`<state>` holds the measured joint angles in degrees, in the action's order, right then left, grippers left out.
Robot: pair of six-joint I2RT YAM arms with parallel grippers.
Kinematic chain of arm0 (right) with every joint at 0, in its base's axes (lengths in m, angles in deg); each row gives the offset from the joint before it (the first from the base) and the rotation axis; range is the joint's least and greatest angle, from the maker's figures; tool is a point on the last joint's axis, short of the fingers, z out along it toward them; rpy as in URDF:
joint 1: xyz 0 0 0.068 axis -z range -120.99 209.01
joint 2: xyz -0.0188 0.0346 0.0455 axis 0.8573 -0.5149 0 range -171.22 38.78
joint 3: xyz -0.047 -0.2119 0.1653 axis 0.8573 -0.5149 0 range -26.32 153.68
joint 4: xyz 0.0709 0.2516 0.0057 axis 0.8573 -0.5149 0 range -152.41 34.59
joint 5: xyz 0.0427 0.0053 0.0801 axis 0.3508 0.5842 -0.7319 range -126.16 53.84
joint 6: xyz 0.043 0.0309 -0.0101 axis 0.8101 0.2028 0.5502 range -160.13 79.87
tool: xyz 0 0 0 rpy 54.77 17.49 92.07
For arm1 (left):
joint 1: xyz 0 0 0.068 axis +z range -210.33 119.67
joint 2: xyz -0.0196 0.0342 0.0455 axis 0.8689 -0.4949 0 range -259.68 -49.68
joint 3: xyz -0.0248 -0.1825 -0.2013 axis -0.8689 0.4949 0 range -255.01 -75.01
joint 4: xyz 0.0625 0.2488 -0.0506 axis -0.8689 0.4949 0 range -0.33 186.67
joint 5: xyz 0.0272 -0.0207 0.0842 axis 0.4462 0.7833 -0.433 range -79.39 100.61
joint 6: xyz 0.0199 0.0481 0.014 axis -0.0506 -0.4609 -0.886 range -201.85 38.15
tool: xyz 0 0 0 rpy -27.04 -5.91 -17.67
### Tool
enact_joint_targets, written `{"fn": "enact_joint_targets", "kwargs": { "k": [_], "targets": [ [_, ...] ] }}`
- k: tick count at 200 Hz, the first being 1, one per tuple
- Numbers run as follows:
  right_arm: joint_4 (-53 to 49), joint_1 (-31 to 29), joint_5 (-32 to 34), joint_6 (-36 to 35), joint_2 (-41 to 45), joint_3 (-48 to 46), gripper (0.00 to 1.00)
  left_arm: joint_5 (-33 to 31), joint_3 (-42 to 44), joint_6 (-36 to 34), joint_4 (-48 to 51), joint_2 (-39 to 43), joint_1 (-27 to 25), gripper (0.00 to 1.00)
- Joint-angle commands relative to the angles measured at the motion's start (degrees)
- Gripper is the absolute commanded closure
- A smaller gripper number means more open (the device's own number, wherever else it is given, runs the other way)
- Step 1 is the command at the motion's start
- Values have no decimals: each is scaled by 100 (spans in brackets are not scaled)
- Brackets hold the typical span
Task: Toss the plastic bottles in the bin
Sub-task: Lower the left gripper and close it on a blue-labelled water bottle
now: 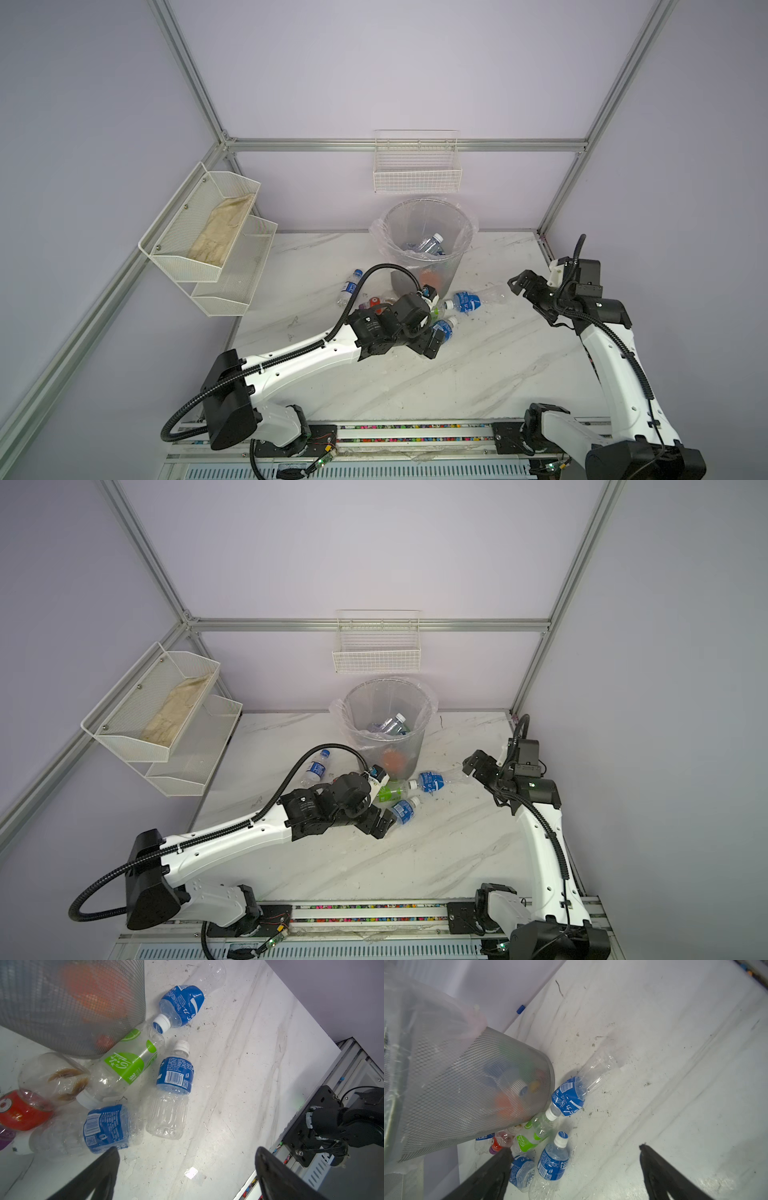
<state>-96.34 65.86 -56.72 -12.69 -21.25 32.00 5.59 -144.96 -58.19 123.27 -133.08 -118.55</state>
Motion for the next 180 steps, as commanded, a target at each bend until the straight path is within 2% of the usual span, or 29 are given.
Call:
{"fn": "enact_joint_targets", "kwargs": {
  "k": [1,76,180],
  "targets": [
    [273,25,-772,233,351,-570,3,115,-685,-397,-170,-283,-24,0],
    [346,21,-987,165,778,-1169,3,361,-1379,-722,-102,-1463,-23,0],
    [444,20,-1169,183,917,-1381,3,409,-1756,-720,143,-2442,134,0]
  ]
}}
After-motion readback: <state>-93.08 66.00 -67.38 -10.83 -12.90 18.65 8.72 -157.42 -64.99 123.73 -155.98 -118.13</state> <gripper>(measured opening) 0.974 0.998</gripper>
